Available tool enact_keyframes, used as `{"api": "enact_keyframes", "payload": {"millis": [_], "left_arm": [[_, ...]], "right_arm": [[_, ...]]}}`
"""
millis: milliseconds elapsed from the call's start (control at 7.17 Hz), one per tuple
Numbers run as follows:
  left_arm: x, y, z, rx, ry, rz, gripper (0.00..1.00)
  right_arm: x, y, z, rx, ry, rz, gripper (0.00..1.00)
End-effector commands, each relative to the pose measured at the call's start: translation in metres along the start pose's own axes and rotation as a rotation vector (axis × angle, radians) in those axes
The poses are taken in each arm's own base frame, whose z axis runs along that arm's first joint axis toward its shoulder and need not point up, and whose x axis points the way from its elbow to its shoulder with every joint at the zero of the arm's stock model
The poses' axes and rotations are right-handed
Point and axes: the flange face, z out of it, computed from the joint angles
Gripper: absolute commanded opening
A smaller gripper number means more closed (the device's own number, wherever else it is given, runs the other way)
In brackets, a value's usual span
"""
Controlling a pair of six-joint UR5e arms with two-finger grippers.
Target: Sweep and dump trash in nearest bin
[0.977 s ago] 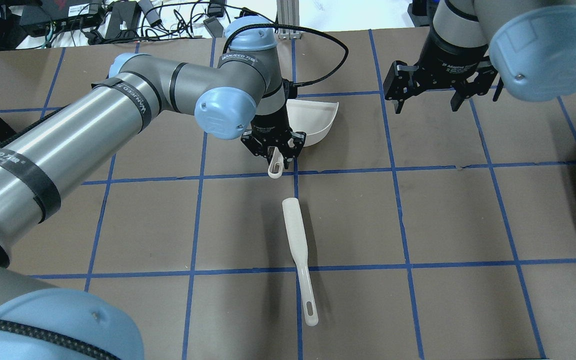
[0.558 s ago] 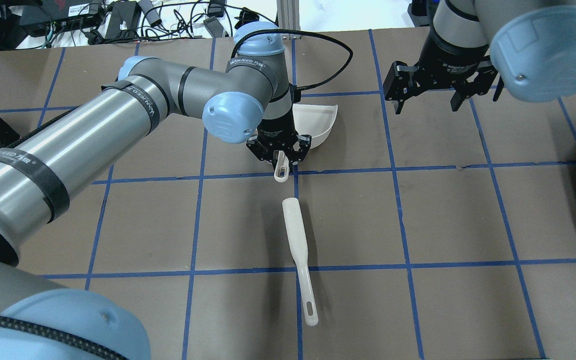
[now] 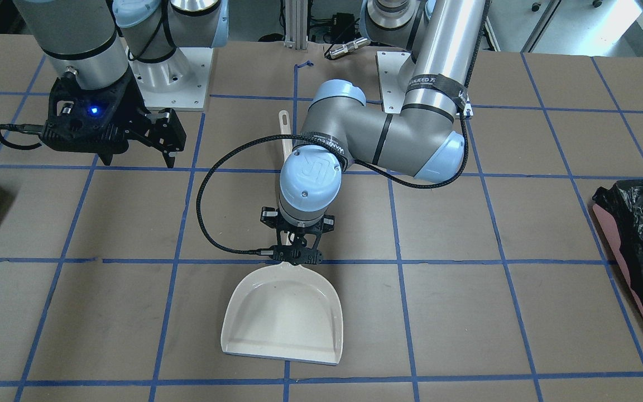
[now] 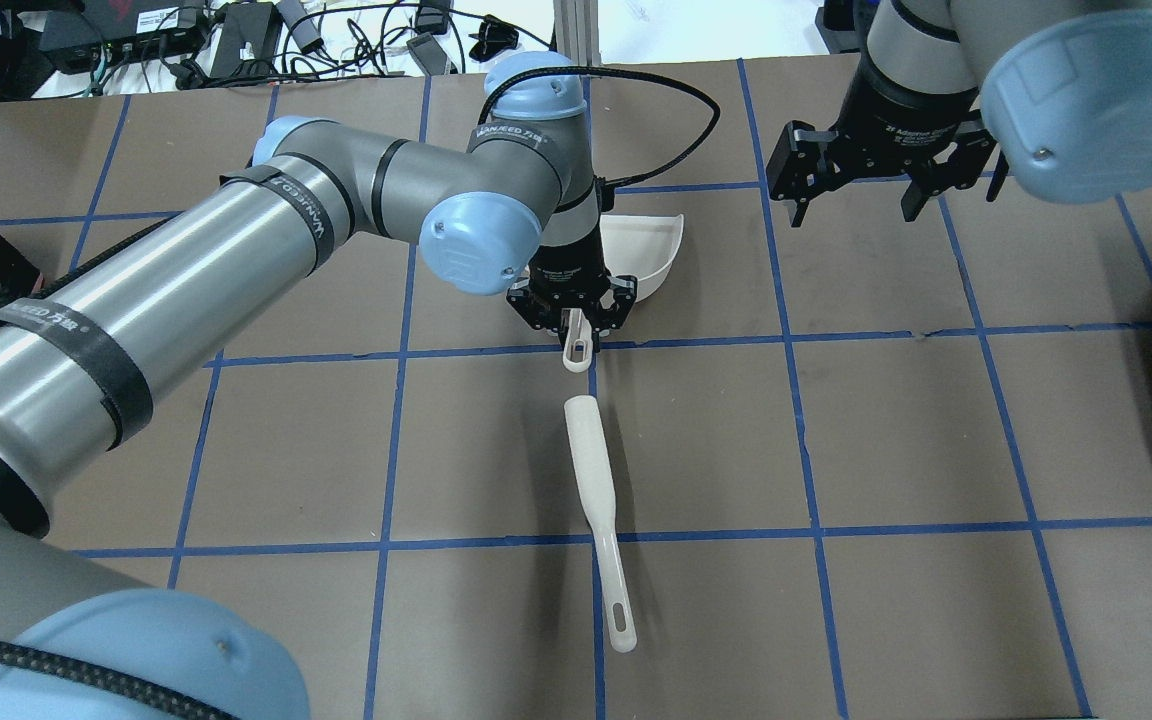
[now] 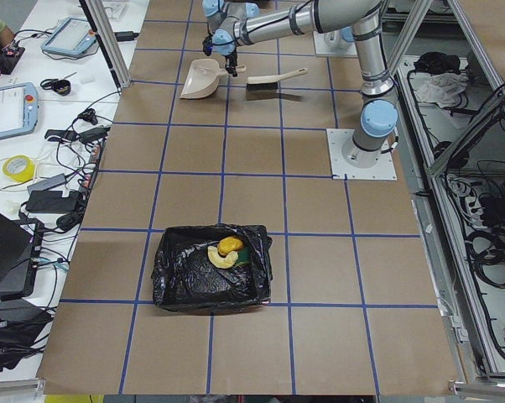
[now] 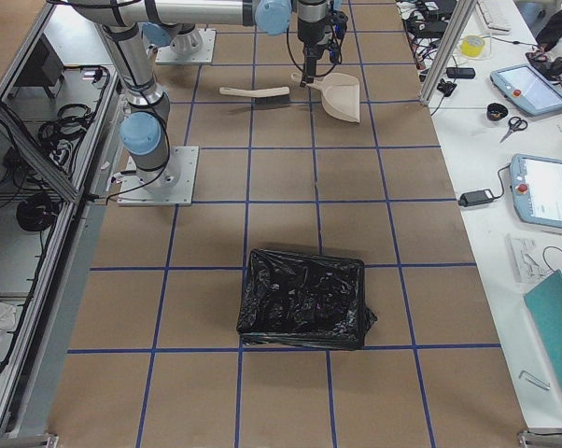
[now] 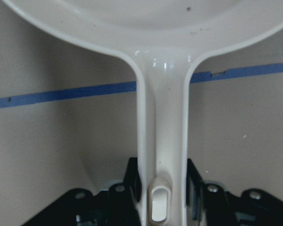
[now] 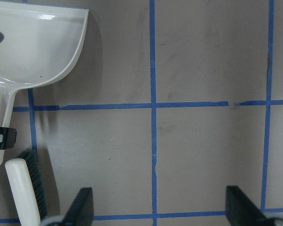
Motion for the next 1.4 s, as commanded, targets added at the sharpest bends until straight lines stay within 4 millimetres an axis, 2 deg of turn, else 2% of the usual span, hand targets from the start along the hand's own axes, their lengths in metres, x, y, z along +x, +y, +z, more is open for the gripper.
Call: {"api": "enact_keyframes", "payload": {"millis": [0,140,279,558,837,977,1116,1256], "left_arm": [[0.002,0.001,0.000,0.000,0.008,-0.012,0.03],[0.002,0.001,0.001,-0.001,0.006,-0.011,0.56],[0.003,0.003,-0.006,0.010,0.010,-0.012,1.00],[-0.004,0.005,-0.031,0.050,0.018,-0.012,1.00],[-0.036,0.001,-0.068,0.108,0.031,-0.048,1.00],[-0.071,-0.004,-0.097,0.162,0.006,-0.099,1.00],[-0.126,-0.009,-0.127,0.203,-0.057,-0.142,1.00],[-0.165,-0.004,-0.156,0.242,-0.054,-0.087,1.00]], "right_arm": [[0.000,0.000,-0.002,0.003,0.000,0.000,1.00],[0.000,0.000,-0.001,0.002,0.000,0.000,1.00],[-0.001,0.000,0.000,0.000,0.000,-0.001,1.00],[0.000,-0.001,0.002,-0.004,0.000,0.000,1.00],[-0.001,-0.001,0.002,-0.004,0.000,-0.008,1.00],[0.000,-0.002,0.004,-0.008,0.000,-0.009,1.00],[-0.001,-0.001,0.002,-0.004,0.000,-0.011,1.00],[0.000,-0.001,0.002,-0.004,0.002,-0.011,1.00]]}}
